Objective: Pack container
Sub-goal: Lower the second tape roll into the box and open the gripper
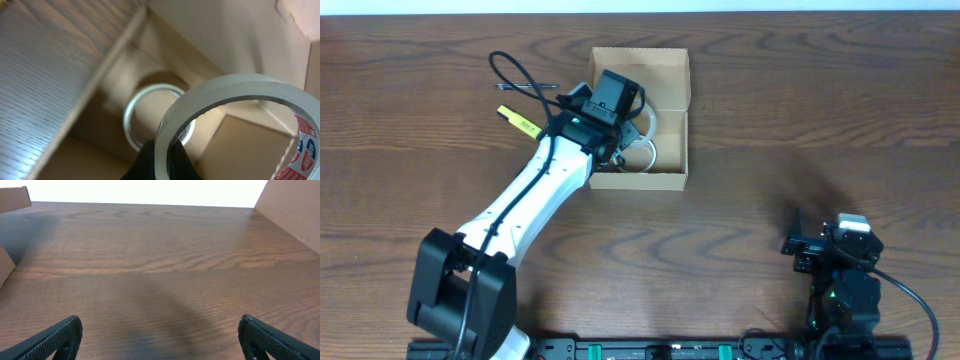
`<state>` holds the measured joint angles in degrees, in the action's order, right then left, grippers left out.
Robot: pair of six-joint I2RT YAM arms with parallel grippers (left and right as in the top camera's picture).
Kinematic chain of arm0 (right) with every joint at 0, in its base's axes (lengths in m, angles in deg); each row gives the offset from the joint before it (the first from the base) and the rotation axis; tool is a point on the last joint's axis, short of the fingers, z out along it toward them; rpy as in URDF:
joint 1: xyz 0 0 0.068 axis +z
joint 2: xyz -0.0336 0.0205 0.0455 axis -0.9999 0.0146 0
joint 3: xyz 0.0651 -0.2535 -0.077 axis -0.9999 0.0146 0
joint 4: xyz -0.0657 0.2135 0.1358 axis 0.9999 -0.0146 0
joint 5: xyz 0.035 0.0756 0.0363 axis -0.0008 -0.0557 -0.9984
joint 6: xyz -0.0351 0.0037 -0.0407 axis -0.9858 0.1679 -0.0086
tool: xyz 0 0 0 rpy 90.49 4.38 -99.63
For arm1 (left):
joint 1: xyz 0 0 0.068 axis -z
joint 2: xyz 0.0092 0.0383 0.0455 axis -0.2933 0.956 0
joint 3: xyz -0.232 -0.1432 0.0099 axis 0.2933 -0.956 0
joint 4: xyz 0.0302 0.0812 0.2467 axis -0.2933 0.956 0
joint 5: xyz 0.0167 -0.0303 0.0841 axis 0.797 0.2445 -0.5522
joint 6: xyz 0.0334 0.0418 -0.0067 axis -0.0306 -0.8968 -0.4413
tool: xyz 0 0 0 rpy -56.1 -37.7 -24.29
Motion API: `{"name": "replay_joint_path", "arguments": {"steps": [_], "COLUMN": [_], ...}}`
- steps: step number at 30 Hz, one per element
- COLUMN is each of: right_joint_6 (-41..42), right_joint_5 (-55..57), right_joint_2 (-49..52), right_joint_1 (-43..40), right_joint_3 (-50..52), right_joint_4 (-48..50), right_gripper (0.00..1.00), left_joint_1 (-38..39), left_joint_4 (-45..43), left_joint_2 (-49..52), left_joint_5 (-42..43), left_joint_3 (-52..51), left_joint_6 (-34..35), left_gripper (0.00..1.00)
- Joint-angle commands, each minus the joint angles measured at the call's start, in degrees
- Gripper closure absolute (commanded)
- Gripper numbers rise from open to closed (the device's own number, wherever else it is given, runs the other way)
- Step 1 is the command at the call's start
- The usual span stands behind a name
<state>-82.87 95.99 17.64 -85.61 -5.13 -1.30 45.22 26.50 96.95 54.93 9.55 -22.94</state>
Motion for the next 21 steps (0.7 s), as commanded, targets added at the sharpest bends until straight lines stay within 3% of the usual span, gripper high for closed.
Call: {"name": "replay_joint_path", "arguments": {"steps": [1,10,15,21], "right_joint_6": [1.03,1.03,1.03,1.03], "right_joint_5": [0.13,0.13,0.15,0.13], "right_joint_2": [-0.31,-0.31,-0.31,-0.31], "right_joint_1": [-0.35,-0.35,-0.37,-0.37], "right_joint_3": [0.17,0.17,0.17,0.17], "right_joint_4": [-0.07,-0.07,-0.07,-0.07], "right_gripper": [0.01,0.01,0.01,0.01], "left_joint_1": [1.18,4.07,4.17,4.15], "left_joint_4": [-0.04,0.0,0.0,-1.53], "left_joint_2": [1.33,4.11,4.81,3.54], "left_joint_5": [1.2,1.2,0.24,-2.73], "left_joint_3": [1.66,1.66,1.66,1.99], "left_joint_6": [-1.27,-2.8,-2.75,-2.71], "left_gripper": [0.94,0.89,0.67,0.57]}}
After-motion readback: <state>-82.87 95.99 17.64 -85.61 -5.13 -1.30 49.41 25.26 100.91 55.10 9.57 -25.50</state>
